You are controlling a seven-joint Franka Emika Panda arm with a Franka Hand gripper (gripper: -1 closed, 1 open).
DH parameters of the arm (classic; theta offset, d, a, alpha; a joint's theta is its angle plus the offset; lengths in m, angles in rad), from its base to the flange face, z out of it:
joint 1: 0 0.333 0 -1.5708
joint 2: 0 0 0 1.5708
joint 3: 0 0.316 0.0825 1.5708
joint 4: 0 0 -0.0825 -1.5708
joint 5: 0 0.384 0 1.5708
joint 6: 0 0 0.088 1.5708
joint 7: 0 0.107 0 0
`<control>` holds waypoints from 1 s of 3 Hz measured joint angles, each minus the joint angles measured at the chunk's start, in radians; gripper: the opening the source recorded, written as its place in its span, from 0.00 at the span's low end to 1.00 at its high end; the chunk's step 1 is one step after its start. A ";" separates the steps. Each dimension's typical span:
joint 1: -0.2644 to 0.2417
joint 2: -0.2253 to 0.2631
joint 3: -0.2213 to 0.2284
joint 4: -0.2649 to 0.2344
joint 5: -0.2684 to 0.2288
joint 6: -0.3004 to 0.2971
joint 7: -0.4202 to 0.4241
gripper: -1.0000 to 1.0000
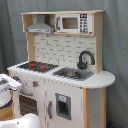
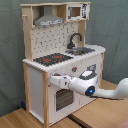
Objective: Play with the kitchen
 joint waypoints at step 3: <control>-0.001 0.006 0.002 -0.011 0.066 0.036 0.323 0.00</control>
